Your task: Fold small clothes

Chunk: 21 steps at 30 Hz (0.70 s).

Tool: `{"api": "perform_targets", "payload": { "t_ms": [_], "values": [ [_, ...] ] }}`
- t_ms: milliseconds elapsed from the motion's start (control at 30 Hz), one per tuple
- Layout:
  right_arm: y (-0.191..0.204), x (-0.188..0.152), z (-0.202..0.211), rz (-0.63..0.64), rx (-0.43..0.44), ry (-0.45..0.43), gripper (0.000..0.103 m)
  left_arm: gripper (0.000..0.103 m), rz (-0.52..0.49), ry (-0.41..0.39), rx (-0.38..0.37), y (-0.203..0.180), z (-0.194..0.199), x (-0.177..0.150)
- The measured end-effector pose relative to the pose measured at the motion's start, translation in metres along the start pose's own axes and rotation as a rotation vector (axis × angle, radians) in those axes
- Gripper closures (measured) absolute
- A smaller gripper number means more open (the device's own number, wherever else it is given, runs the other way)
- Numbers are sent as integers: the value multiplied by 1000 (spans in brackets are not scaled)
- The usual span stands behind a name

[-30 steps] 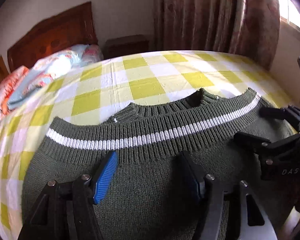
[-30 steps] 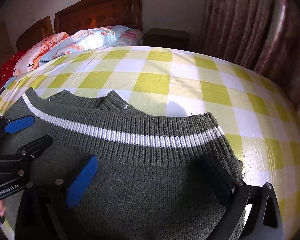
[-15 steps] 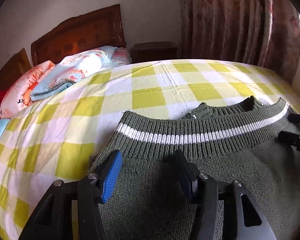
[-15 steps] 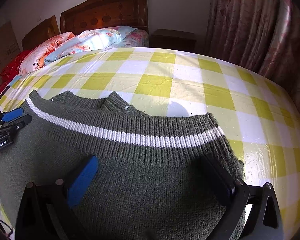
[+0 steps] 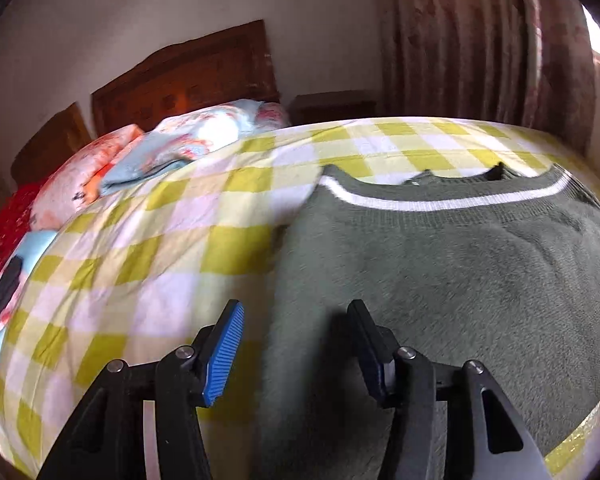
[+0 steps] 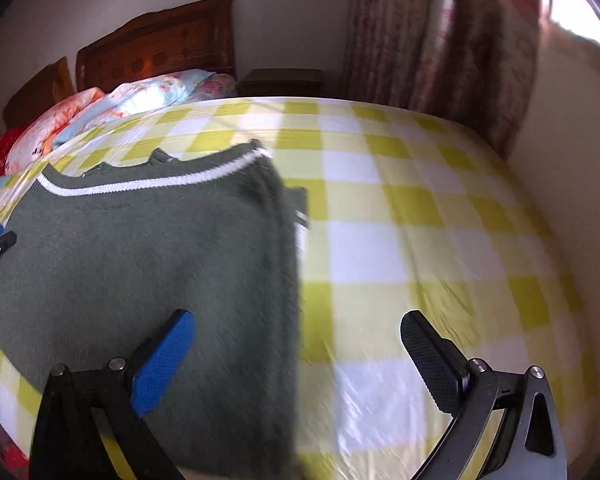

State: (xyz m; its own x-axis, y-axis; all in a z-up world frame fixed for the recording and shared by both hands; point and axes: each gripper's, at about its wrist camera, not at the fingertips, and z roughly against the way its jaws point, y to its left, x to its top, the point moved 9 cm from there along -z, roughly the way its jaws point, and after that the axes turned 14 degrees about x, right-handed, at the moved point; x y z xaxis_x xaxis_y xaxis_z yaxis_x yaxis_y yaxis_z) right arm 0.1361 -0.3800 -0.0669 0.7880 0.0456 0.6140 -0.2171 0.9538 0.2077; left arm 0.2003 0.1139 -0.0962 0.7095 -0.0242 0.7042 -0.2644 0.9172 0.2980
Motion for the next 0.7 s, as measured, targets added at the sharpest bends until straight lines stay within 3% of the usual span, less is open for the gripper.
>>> {"api": "perform_targets", "payload": {
  "t_ms": [67,133,233,300,400,467,600,700],
  "values": [
    [-6,-23,20,-90,95,-13,0,48,100,16,17,23,11,-5],
    [2,-42,32,-139,216,-20,0,48,140,-2,-22,27,29,-5],
    [27,-56,30,-123,315,2,0,48,51,-35,-137,-4,56,-10],
    [41,-62,15,-124,324,53,0,48,-30,-29,-179,-32,62,-17],
    [52,-63,9,-128,323,70,0,48,-103,-2,-148,-56,53,-31],
    [57,-63,9,-149,369,56,0,46,-71,-20,-155,-54,52,-33],
    [55,-50,1,-185,369,-16,0,39,-6,8,-216,-49,42,-35],
    [47,-41,-1,-281,370,-93,0,39,-39,4,-211,-51,43,-36]
  ]
}}
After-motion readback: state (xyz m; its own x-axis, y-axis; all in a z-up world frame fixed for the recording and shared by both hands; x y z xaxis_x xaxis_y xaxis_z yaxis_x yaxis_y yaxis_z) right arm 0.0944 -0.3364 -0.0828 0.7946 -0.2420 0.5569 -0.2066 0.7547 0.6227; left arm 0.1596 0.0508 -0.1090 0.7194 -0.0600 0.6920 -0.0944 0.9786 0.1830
